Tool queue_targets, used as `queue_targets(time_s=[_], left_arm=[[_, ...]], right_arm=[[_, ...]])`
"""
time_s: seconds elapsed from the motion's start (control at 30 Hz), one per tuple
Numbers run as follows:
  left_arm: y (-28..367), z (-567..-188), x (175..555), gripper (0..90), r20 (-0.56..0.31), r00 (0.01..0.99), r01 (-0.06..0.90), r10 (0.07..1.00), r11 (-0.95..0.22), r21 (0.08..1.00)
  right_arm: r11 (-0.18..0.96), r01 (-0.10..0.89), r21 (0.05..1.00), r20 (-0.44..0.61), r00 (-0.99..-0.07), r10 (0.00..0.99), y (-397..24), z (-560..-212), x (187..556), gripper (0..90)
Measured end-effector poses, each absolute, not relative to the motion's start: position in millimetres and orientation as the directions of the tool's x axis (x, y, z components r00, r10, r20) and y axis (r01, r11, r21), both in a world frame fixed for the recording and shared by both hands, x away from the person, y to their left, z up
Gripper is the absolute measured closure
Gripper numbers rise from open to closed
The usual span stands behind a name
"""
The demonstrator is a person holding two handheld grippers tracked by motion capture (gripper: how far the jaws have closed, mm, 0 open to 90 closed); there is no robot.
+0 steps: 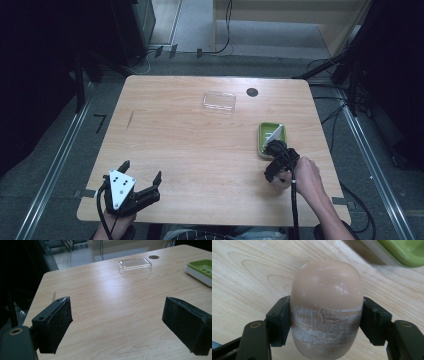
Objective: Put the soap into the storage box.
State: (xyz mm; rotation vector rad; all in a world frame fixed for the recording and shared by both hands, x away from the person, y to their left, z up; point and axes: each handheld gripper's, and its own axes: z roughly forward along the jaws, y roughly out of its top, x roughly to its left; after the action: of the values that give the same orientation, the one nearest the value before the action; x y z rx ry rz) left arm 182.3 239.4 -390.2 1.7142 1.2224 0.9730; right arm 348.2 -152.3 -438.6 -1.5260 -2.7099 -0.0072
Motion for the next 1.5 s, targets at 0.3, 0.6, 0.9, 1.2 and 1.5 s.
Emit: queue_targets(time_s=[0.3, 0.6, 0.9, 1.2, 1.5], left_arm=[[239, -390, 182, 9.7, 0.137, 0.240, 0.348, 0.961, -0.217, 0.912], [239, -390, 182, 9.7, 0.138, 0.240, 0.349, 0.961, -0.218, 0.911], [239, -390, 182, 9.7, 0.139, 0.239, 0.348, 0.961, -0.219, 0.912], [238, -390, 182, 9.7, 0.140, 0.242, 0.347, 0.960, -0.220, 0.912], [238, -390, 182, 9.7, 0.142, 0.243, 0.348, 0.960, -0.223, 0.911]], right_arm=[[0.513, 0.859, -0.008, 0.035, -0.512, 0.858, -154, -434, 353, 33.4], [0.507, 0.862, 0.004, 0.040, -0.506, 0.861, -154, -427, 358, 33.4], [0.496, 0.868, 0.020, 0.043, -0.496, 0.867, -157, -417, 366, 33.4], [0.479, 0.878, 0.023, 0.046, -0.479, 0.876, -156, -411, 376, 33.4], [0.467, 0.883, 0.039, 0.051, -0.469, 0.882, -156, -407, 387, 33.4]])
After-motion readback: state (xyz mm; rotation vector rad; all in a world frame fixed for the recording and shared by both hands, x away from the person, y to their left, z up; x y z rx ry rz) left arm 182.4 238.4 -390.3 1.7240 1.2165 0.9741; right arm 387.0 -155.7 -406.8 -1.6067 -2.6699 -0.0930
